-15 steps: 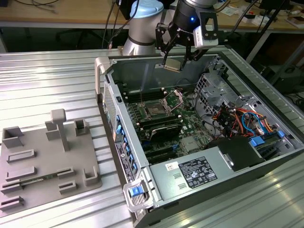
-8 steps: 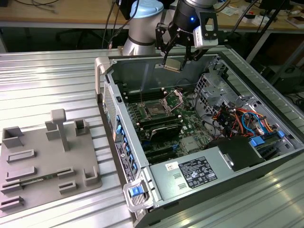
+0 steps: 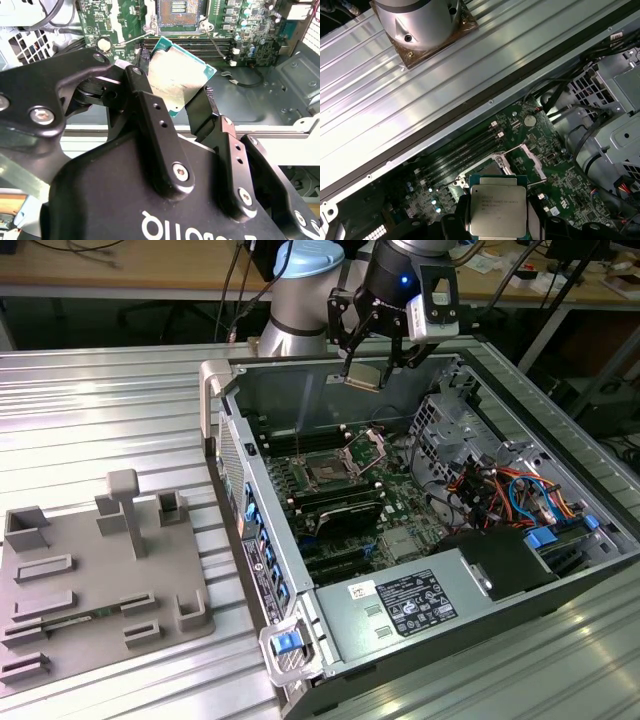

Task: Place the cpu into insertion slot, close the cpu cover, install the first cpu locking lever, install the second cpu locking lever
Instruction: 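Place the cpu into insertion slot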

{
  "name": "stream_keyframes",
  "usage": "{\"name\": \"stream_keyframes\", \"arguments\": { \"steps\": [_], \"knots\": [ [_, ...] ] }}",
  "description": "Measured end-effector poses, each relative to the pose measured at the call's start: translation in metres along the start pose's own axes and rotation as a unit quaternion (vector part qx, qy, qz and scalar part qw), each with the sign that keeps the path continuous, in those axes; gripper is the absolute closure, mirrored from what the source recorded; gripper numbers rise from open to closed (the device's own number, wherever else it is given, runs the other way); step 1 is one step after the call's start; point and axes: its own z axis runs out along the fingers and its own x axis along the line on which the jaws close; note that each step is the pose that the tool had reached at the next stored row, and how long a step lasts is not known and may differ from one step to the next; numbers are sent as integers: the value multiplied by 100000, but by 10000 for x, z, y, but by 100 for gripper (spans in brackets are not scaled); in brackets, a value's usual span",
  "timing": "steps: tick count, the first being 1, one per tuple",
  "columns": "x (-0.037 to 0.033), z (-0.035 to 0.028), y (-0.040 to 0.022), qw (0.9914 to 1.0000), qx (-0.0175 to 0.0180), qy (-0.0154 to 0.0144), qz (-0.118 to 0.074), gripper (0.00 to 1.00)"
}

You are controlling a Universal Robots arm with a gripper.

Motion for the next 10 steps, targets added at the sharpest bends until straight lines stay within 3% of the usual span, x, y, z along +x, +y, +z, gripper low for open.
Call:
{"name": "stream_keyframes", "arguments": {
  "steps": [10],
  "knots": [
    [0,0,0,99996,-18,-81,901,45]
  ]
}}
